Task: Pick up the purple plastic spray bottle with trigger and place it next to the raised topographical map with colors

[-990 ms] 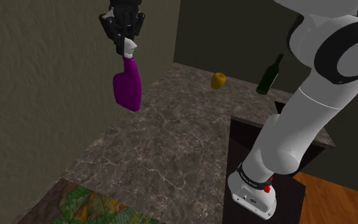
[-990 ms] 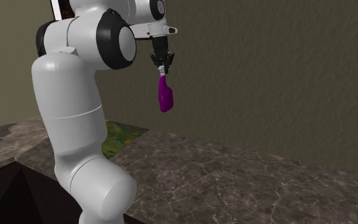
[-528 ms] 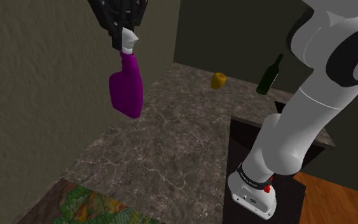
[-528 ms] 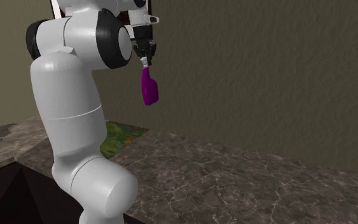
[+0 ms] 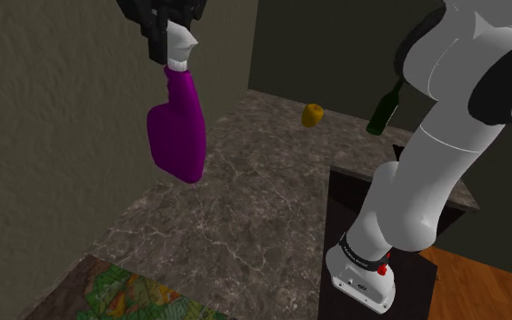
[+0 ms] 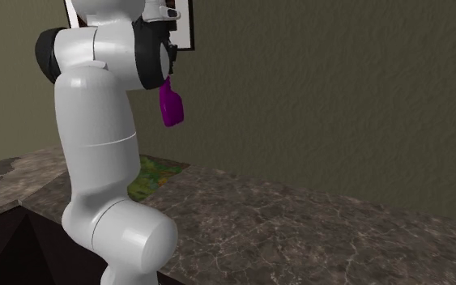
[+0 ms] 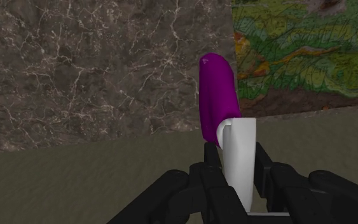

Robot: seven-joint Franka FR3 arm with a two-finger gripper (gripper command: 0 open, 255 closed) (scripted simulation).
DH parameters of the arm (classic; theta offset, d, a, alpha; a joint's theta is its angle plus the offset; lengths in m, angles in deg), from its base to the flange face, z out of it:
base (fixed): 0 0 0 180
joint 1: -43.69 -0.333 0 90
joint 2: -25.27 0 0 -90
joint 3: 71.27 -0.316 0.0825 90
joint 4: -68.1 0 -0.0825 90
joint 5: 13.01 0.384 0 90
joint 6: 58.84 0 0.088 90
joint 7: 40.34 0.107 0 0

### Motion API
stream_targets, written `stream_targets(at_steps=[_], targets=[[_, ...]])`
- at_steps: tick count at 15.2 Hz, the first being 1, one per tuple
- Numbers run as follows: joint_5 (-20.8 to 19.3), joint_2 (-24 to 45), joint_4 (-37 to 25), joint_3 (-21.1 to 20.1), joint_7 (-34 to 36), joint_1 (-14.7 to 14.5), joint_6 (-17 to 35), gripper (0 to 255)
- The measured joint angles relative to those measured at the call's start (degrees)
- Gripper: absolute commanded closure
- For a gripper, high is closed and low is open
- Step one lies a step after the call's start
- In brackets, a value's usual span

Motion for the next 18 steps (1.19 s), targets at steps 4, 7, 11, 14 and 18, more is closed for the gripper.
stream_targets(at_steps=[4, 7, 11, 14, 18], targets=[[2.0, -3.2, 6.9, 0.9, -0.5, 0.8, 4.1, 255], [3.3, -5.5, 12.0, 1.6, -1.1, 1.3, 7.3, 255], [4.5, -8.0, 17.8, 2.2, -1.5, 1.5, 11.0, 255], [5.3, -9.4, 21.9, 2.6, -1.8, 1.6, 13.8, 255], [6.1, -11.4, 27.0, 3.2, -2.3, 1.7, 17.3, 255]])
